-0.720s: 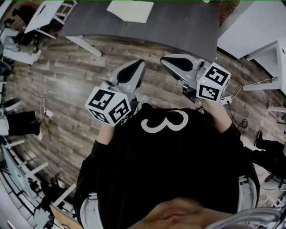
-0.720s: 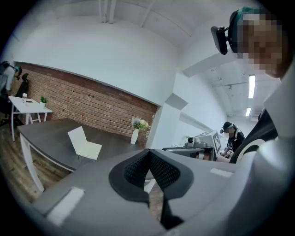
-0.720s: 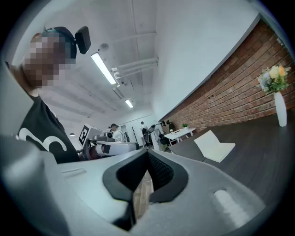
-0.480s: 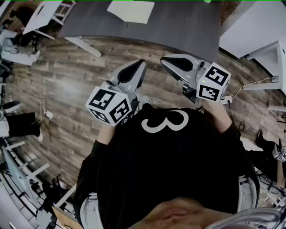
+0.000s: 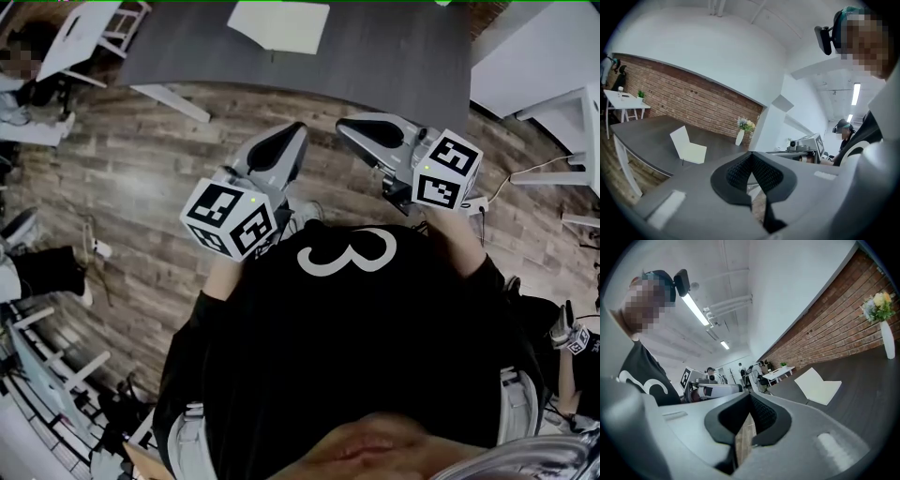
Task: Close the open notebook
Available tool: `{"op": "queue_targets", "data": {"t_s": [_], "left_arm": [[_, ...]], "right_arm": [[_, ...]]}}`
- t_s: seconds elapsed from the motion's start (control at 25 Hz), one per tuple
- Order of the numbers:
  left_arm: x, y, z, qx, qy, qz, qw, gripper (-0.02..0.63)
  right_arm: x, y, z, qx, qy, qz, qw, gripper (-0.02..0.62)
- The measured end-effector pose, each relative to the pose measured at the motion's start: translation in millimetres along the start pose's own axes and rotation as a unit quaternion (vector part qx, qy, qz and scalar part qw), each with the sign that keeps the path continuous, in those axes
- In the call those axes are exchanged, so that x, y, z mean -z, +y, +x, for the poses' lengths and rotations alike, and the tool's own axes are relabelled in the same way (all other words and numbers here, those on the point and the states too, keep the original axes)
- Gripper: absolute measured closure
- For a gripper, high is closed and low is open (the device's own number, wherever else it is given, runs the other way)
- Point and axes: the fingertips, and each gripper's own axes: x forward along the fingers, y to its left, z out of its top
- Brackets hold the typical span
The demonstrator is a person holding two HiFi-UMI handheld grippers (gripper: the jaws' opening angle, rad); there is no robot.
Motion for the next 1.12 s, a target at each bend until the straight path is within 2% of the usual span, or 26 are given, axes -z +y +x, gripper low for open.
{"op": "queue_targets", "data": {"t_s": [0.52, 0.84, 1.12], "left_arm": [[-28.5, 94.8, -0.2, 0.014, -0.002, -0.002, 0.9999, 0.591], [-28.1, 127.0, 3.1, 0.008, 0.01, -0.009, 0.9999, 0.591], [-42.1, 157.7, 33.6, -0.003, 0.011, -0.006, 0.9999, 0.591]], "right_arm": [[-20.9, -38.4, 79.2, 0.025, -0.004, 0.003, 1.0, 0.594], [-19.9, -58.4, 96.2, 0.034, -0.012, 0.027, 0.999, 0.594], [-36.3, -100.3, 113.4, 0.025, -0.012, 0.029, 0.999, 0.594]]}}
